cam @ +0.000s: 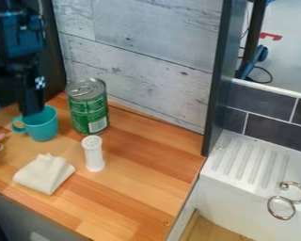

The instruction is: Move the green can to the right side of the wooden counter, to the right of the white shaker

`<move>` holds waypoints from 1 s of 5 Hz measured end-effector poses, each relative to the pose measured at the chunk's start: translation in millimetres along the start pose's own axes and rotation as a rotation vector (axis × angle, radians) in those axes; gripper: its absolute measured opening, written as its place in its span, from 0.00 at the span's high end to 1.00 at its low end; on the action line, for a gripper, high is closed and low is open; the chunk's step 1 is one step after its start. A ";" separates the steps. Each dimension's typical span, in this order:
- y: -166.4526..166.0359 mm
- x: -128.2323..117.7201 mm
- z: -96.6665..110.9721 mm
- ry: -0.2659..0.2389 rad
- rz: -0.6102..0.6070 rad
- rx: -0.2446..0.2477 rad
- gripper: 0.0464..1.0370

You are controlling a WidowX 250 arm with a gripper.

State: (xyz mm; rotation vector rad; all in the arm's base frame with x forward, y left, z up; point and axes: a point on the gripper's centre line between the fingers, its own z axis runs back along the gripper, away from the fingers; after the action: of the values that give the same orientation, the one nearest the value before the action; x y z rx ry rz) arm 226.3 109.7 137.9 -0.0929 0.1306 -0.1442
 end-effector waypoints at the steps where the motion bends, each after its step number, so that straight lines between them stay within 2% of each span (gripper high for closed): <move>1: 18.2 17.4 14.0 -0.035 0.016 0.015 0.04; 2: 45.3 34.2 24.6 -0.061 0.038 0.070 0.04; 3: 67.5 54.2 29.6 -0.066 0.043 0.116 0.04; 4: 88.5 64.1 27.1 -0.071 0.065 0.115 0.04; 5: 103.5 76.6 16.4 -0.064 0.080 0.153 0.04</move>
State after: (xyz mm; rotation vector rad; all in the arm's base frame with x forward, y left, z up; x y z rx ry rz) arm 317.8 201.6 134.2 0.0597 0.0592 -0.0712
